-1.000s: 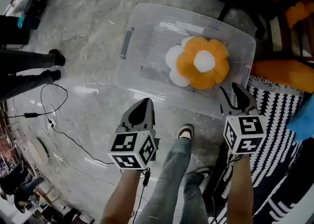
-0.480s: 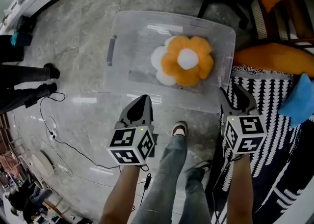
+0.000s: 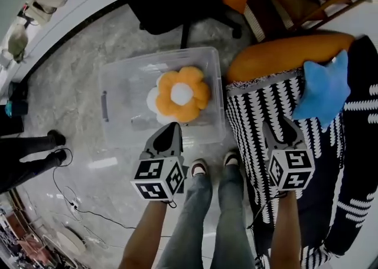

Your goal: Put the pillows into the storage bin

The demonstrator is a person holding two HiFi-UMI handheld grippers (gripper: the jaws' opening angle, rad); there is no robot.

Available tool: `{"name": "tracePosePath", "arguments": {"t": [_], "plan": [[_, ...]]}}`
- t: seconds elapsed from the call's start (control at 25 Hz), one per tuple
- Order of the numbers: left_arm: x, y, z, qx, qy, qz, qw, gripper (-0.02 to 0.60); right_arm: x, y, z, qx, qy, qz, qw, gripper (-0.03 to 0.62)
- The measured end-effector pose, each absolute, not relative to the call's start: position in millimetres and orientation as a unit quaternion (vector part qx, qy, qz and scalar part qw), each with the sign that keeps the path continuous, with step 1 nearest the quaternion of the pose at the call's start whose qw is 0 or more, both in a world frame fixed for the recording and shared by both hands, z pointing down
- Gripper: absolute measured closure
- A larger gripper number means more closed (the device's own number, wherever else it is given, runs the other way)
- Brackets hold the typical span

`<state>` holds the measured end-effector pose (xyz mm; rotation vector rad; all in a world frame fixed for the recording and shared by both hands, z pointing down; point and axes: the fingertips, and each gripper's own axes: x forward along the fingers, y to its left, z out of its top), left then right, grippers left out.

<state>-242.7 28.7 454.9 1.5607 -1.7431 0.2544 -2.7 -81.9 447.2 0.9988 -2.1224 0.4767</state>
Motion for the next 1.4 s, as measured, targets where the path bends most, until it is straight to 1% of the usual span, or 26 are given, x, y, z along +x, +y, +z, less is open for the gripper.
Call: {"name": "tracePosePath", "arguments": {"t": [0.12,0.28,0.44,0.6,0.72,0.96,1.2,1.4], "plan": [[-204,-12,449,0.628,-0.674,0.101,0.377,0.571,48,-112,444,0.415,-0.814,0.194,0.356,0.418],[-154,-51,446,0.639,-0.661,0.103,0.379,0.570,102,-144,442,0.430,-0.805,0.193,0.361,0.418],[-117,-84,442,0.636,-0.658,0.092,0.392,0.571,136,-180,431,0.422,-0.806,0.164,0.381,0.418],[-98,-110,433,0.629,-0.664,0.093,0.394,0.571,154,-216,415,0.407,-0.810,0.128,0.402,0.418],[-96,-127,432,0.620,-0.672,0.095,0.392,0.571,156,-242,412,0.388,-0.813,0.094,0.423,0.418],[-116,-143,461,0.599,-0.692,0.098,0.392,0.571,130,-278,437,0.333,-0.812,0.020,0.479,0.418],[-141,-131,479,0.573,-0.709,0.093,0.400,0.571,104,-293,465,0.256,-0.787,-0.088,0.555,0.412],[-155,-112,498,0.549,-0.726,0.090,0.404,0.571,97,-302,499,0.220,-0.769,-0.131,0.585,0.401]]}}
